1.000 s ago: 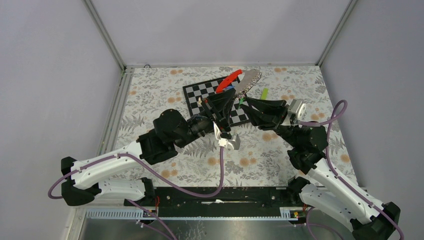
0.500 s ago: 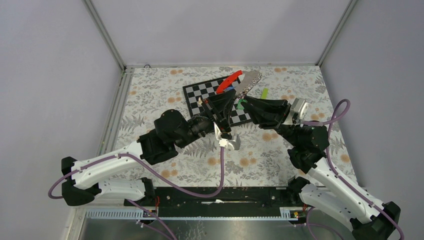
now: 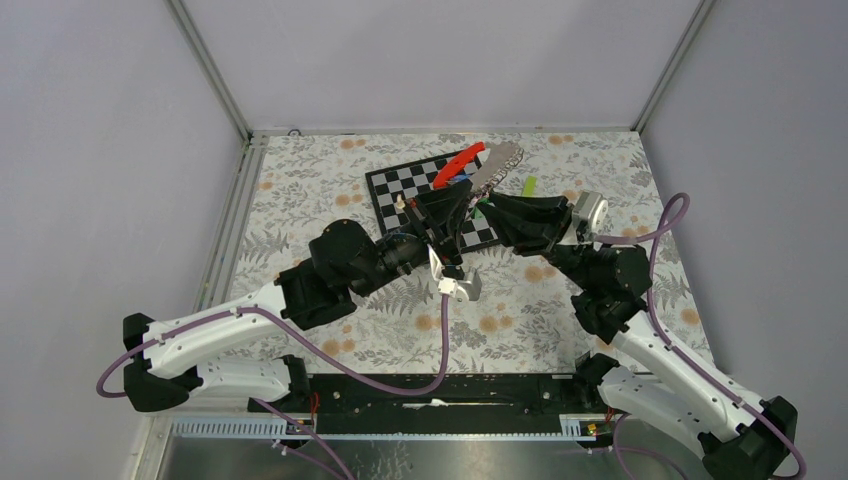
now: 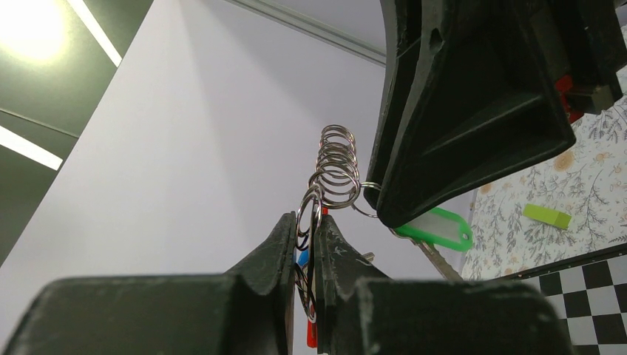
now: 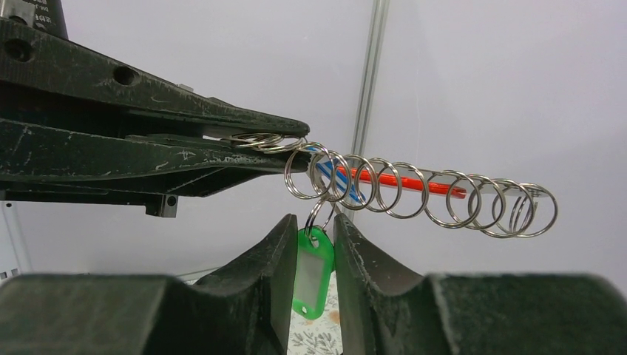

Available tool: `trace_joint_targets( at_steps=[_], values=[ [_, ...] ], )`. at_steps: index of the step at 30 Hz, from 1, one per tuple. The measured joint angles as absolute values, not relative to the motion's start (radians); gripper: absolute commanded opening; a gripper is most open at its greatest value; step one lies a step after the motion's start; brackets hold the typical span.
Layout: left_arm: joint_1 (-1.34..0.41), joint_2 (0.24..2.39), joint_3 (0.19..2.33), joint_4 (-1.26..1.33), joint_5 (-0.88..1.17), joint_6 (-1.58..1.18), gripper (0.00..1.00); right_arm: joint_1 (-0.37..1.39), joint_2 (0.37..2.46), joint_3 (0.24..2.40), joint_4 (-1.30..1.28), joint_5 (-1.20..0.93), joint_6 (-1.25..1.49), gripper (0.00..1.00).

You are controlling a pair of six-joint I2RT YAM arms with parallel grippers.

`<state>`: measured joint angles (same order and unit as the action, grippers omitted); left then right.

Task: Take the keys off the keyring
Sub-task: Pick up the key from the keyring.

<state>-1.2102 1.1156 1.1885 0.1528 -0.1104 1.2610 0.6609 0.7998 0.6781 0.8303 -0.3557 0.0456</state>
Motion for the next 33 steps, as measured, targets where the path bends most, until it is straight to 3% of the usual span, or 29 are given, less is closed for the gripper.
trace_joint_targets(
  at_steps=[9, 20, 33],
  values=[
    [-1.21, 1.116, 1.188, 0.152, -0.11, 1.259, 0.0, 0.661, 0.809, 0.678, 0.851, -0.356, 0.053, 0.24],
    [-1.21, 1.115, 1.184, 0.152, -0.112, 1.257, 0.0, 0.661, 0.809, 0.68, 0.846, -0.354, 0.063, 0.0],
    [-1.211, 1.115, 1.18, 0.16, -0.138, 1.254, 0.0, 0.661, 0.737, 0.689, 0.729, -0.34, 0.078, 0.0]
  ],
)
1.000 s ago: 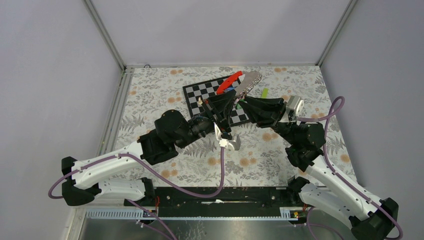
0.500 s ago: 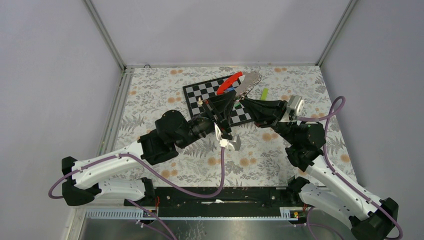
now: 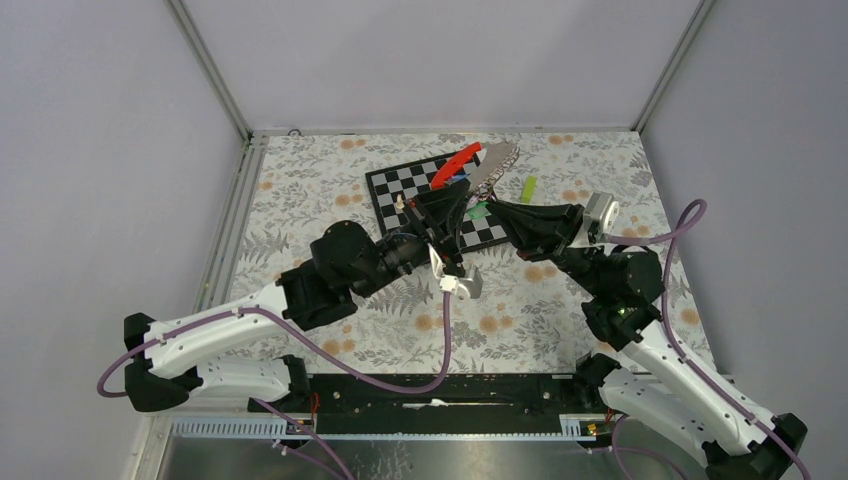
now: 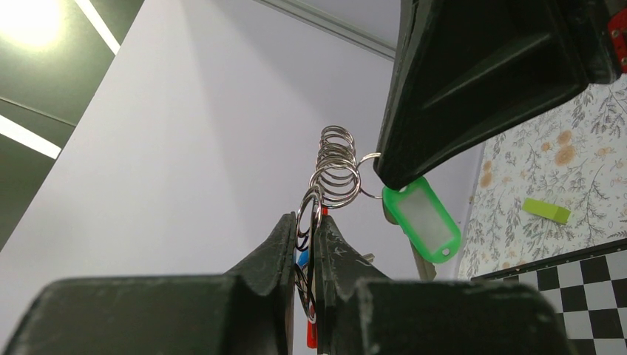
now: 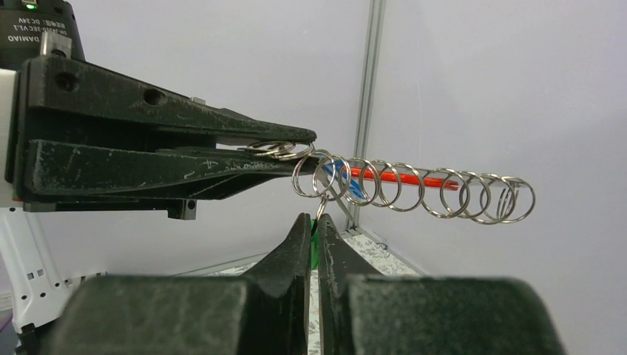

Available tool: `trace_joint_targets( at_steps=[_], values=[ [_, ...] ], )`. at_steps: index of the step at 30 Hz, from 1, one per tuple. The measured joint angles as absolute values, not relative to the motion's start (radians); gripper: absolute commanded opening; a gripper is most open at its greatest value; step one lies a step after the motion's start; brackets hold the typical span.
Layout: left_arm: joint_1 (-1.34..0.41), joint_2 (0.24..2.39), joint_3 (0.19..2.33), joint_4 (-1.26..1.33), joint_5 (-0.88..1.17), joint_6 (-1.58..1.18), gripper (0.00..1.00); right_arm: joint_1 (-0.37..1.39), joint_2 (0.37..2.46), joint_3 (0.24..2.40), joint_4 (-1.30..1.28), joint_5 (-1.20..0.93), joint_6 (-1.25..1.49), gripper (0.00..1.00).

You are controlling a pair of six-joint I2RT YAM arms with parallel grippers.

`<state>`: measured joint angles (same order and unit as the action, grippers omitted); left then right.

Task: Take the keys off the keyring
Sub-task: Pick up the key from the keyring.

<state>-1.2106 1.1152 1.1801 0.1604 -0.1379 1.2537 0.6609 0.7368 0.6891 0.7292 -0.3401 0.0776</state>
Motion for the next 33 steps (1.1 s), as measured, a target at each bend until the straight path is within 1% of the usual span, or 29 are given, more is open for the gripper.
trace_joint_targets(
  at_steps=[16, 18, 21, 24, 25, 27, 28, 29, 30, 31, 32, 33],
  values=[
    [-1.211, 1.06, 1.115, 0.171, -0.141, 1.158, 0.0, 0.661, 0.713, 0.858, 0.39, -0.331, 0.046, 0.0],
    [-1.212, 1.044, 1.103, 0.168, -0.132, 1.135, 0.03, 0.661, 0.719, 0.89, 0.349, -0.335, 0.043, 0.0],
    [-1.216, 1.018, 1.089, 0.157, -0.113, 1.093, 0.17, 0.662, 0.731, 0.944, 0.268, -0.363, 0.034, 0.0],
    [-1.216, 0.989, 1.076, 0.139, -0.095, 1.043, 0.26, 0.662, 0.753, 1.01, 0.177, -0.411, 0.023, 0.0],
    [-1.216, 0.976, 1.069, 0.131, -0.085, 1.023, 0.31, 0.662, 0.759, 1.029, 0.153, -0.422, 0.018, 0.0],
    [-1.216, 0.948, 1.05, 0.121, -0.064, 0.98, 0.45, 0.662, 0.771, 1.077, 0.078, -0.458, 0.001, 0.0],
    [-1.216, 0.934, 1.041, 0.121, -0.055, 0.958, 0.54, 0.662, 0.776, 1.096, 0.044, -0.472, -0.007, 0.0],
    [-1.216, 0.92, 1.031, 0.118, -0.046, 0.934, 0.69, 0.662, 0.782, 1.122, -0.005, -0.493, -0.018, 0.0],
    [-1.216, 0.902, 1.017, 0.118, -0.03, 0.899, 0.81, 0.662, 0.787, 1.145, -0.049, -0.508, -0.028, 0.0],
    [-1.216, 0.886, 1.004, 0.119, -0.02, 0.873, 0.9, 0.662, 0.794, 1.172, -0.096, -0.524, -0.038, 0.0],
    [-1.216, 0.866, 0.989, 0.125, -0.008, 0.84, 0.97, 0.662, 0.801, 1.199, -0.14, -0.54, -0.048, 0.0],
    [-1.216, 0.85, 0.975, 0.126, 0.002, 0.815, 0.99, 0.662, 0.807, 1.225, -0.18, -0.554, -0.056, 0.0]
  ],
)
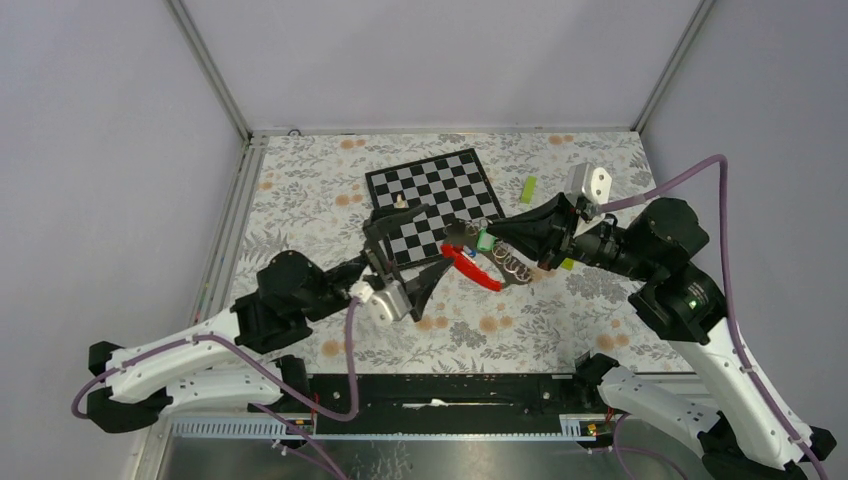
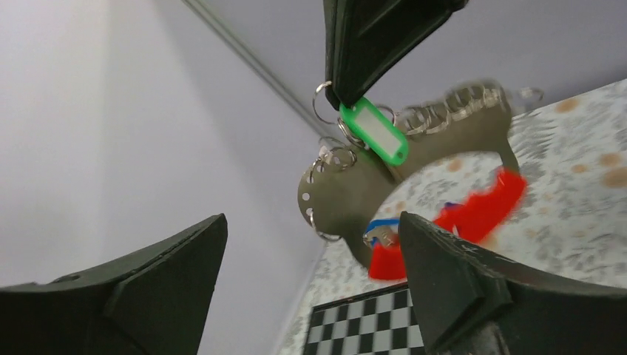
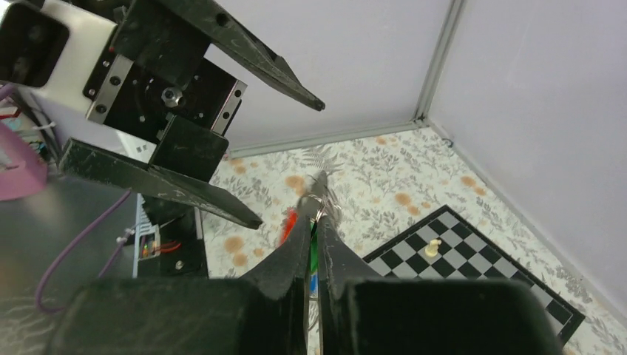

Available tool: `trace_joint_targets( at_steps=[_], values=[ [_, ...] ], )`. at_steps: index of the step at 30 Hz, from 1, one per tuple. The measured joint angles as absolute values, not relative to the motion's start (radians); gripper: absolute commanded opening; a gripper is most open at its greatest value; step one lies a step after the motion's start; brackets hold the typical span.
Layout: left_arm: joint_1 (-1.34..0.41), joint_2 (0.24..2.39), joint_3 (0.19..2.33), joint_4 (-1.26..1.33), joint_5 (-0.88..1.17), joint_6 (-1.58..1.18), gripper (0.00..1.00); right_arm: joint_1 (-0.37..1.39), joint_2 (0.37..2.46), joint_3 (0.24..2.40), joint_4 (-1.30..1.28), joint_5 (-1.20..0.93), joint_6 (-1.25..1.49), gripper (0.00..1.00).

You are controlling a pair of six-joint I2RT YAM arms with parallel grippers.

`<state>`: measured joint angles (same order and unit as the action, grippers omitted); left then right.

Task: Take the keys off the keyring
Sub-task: Pick up the key from the keyring.

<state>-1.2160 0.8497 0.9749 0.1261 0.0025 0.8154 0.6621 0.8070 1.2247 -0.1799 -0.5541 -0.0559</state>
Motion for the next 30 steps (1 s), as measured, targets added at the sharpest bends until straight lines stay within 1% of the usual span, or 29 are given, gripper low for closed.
trace_joint_targets(
  at_steps=[3, 9, 16, 21, 25, 30],
  values=[
    [-1.216, 0.804, 0.941, 0.125, 0.03, 0.717, 0.99, 0.662, 0.82, 1.288, -0.283, -0.595, -0.083, 0.0],
    [-1.216, 0.756, 0.938, 0.128, 0.046, 0.505, 0.99, 0.662, 0.819, 1.314, -0.413, -0.622, -0.111, 0.0],
    [-1.216, 0.777, 0.977, 0.121, 0.047, 0.325, 0.99, 0.662, 0.838, 1.319, -0.493, -0.675, -0.111, 0.0],
    [-1.216, 0.849, 1.05, 0.107, 0.071, 0.28, 0.99, 0.662, 0.844, 1.319, -0.518, -0.703, -0.111, 0.0],
    [-1.216, 0.902, 1.098, 0.08, 0.11, 0.276, 0.94, 0.662, 0.842, 1.319, -0.528, -0.71, -0.111, 0.0],
    [-1.216, 0.963, 1.159, 0.044, 0.156, 0.272, 0.93, 0.662, 0.832, 1.319, -0.533, -0.719, -0.111, 0.0]
  ],
)
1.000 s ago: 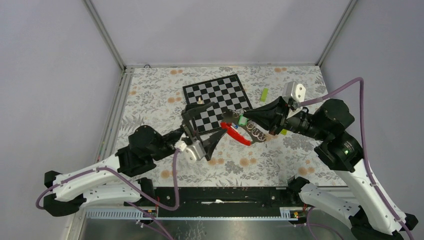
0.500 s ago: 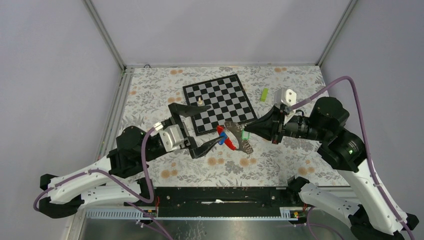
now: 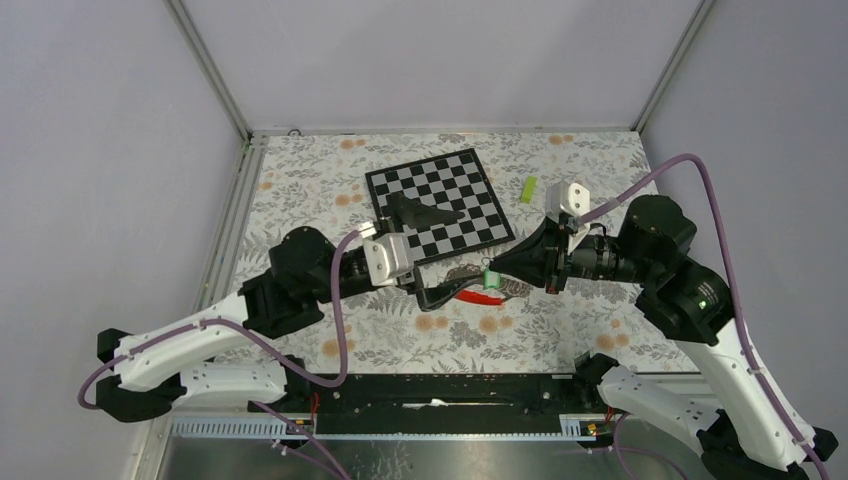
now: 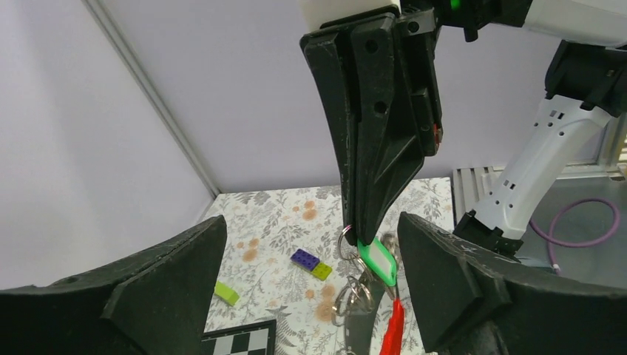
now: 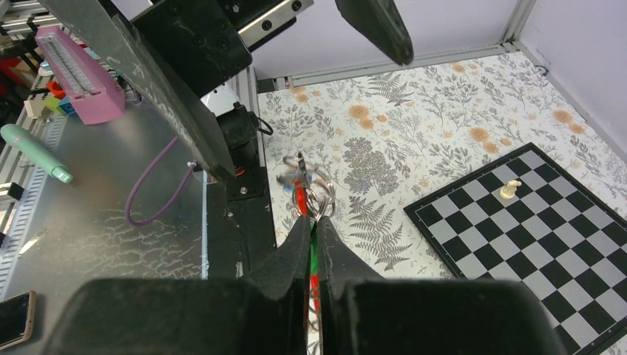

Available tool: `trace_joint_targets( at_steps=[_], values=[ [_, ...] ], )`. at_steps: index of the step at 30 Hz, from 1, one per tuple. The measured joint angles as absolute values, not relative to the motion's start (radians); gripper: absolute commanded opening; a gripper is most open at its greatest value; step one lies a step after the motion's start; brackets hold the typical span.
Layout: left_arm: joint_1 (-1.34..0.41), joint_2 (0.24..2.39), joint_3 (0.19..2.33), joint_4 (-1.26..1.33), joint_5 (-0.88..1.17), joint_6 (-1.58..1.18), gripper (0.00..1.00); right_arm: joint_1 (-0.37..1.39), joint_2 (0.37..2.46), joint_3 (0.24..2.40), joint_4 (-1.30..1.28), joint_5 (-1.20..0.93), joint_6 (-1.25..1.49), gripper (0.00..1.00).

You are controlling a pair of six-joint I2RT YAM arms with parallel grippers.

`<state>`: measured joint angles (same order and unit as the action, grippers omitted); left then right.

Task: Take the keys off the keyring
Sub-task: Pick up the key from the keyring.

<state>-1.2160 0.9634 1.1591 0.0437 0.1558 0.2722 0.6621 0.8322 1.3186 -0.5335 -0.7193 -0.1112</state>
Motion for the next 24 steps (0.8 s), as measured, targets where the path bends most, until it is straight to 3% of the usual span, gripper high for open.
trace_joint_targets(
  at_steps=[2, 8, 14, 24],
  values=[
    [-1.216, 0.987, 1.172, 0.043, 0.174, 0.263, 0.91, 0.662, 0.827, 1.318, -0.533, -0.719, -0.111, 0.0],
    [-1.216, 1.028, 1.174, 0.03, 0.211, 0.232, 0.69, 0.662, 0.815, 1.314, -0.533, -0.719, -0.111, 0.0],
    [-1.216, 1.041, 1.174, 0.029, 0.229, 0.205, 0.76, 0.662, 0.809, 1.313, -0.543, -0.722, -0.111, 0.0],
    [-1.216, 1.084, 1.181, -0.007, 0.265, 0.177, 0.76, 0.662, 0.814, 1.313, -0.578, -0.742, -0.111, 0.0]
  ],
)
